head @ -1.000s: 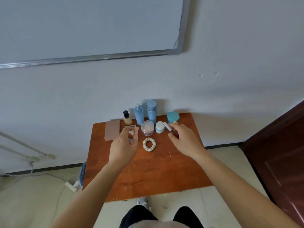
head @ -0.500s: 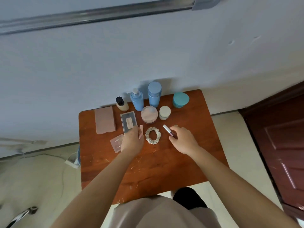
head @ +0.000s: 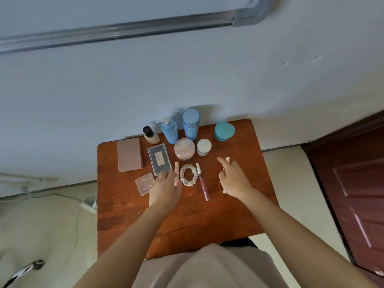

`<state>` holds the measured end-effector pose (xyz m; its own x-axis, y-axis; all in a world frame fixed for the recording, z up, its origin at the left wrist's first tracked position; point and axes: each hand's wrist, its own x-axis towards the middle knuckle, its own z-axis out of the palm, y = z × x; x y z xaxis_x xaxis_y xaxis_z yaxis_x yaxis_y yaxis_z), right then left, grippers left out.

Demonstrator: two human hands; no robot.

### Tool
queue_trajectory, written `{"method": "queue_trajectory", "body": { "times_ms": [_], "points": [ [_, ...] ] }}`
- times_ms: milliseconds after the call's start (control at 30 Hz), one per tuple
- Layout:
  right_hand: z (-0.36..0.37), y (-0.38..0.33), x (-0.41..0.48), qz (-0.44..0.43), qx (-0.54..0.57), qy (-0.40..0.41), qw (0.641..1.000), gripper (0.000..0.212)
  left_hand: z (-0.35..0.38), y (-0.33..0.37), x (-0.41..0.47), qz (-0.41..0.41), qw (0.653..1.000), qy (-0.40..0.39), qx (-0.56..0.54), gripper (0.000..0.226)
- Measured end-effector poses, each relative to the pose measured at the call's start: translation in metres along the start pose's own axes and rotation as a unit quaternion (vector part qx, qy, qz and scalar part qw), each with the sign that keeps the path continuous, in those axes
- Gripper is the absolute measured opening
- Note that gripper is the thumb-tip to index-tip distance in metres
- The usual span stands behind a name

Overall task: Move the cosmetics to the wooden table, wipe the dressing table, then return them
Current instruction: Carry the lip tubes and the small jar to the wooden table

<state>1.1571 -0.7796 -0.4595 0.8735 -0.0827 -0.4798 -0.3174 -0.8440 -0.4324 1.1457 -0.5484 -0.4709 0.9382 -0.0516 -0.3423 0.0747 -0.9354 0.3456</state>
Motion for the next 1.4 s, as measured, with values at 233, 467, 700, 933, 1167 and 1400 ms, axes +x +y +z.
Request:
{"method": "queue_trajectory", "body": {
  "times_ms": [233, 467, 700, 933, 1167, 1400],
  "points": [
    [0.002, -0.006, 0.0, -0.038, -0.027, 0.026, 0.999, 0.063, 0.008, -0.009, -0.024, -0.019, 0.995, -0.086, 0.054, 0.052],
    [0.022, -0.009, 0.007, -0.039, -0.109, 0.057, 0.992, 0.067, 0.006, -0.019, -0.029, 0.006, 0.993, -0.11, 0.046, 0.05],
    [0.011, 0.0, 0.012, -0.057, -0.16, 0.087, 0.982, 0.041, 0.004, -0.022, -0.028, 0.014, 0.99, -0.132, 0.057, 0.051],
    [0.001, 0.005, 0.007, -0.041, -0.134, 0.08, 0.987, 0.049, -0.004, -0.025, -0.026, 0.028, 0.985, -0.157, 0.069, 0.052],
    [-0.008, 0.022, -0.024, 0.003, -0.088, 0.133, 0.987, 0.051, -0.028, -0.016, -0.012, 0.112, 0.99, 0.002, 0.086, 0.045],
    [-0.045, 0.043, -0.098, 0.082, -0.033, 0.323, 0.942, 0.055, -0.077, 0.059, 0.016, 0.309, 0.94, 0.108, 0.1, 0.051]
  ]
}}
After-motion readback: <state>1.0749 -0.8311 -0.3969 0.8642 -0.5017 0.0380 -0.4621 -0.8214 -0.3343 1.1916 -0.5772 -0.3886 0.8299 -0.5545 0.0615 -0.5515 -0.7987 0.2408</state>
